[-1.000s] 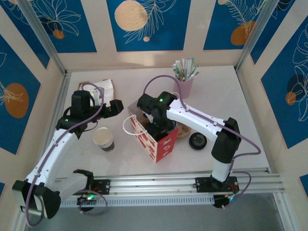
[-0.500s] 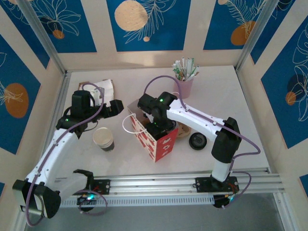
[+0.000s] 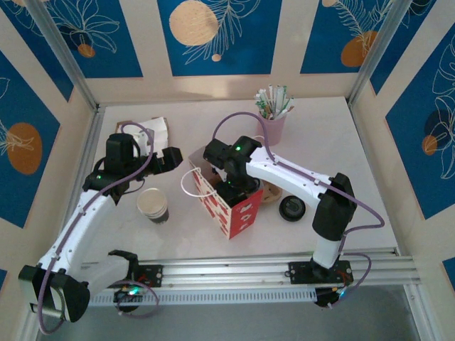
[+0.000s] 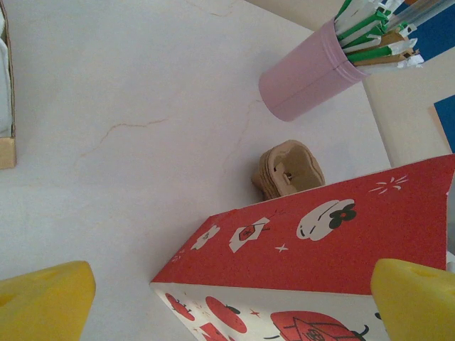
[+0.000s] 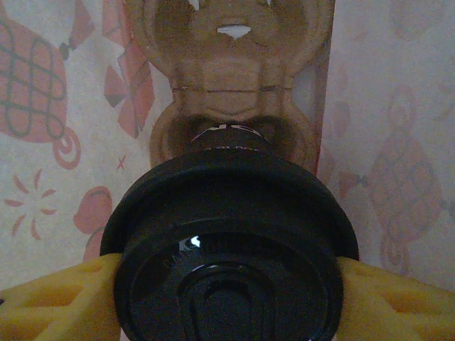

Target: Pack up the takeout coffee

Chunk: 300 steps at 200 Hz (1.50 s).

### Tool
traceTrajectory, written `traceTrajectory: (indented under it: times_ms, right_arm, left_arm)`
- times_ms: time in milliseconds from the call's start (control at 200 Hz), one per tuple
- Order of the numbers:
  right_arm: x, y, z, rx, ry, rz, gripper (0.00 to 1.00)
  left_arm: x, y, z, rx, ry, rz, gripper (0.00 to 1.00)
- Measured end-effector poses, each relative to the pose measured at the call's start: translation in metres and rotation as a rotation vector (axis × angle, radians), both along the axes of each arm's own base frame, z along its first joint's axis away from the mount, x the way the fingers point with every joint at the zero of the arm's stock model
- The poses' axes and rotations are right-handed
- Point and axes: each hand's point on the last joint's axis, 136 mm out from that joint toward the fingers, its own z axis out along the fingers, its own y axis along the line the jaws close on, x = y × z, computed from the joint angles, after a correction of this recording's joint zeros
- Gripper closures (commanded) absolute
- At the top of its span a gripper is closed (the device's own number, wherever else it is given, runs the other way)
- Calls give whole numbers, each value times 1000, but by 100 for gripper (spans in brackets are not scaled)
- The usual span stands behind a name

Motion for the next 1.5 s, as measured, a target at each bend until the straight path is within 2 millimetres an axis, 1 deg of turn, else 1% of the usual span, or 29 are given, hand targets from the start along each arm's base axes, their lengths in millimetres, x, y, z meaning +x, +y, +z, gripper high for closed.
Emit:
traceTrajectory:
  times_ms: [1501]
  right_arm:
    - [0,-5,0,-11,13,-7,34]
  left_arm:
    - [1,0,-2,1,7,0,1]
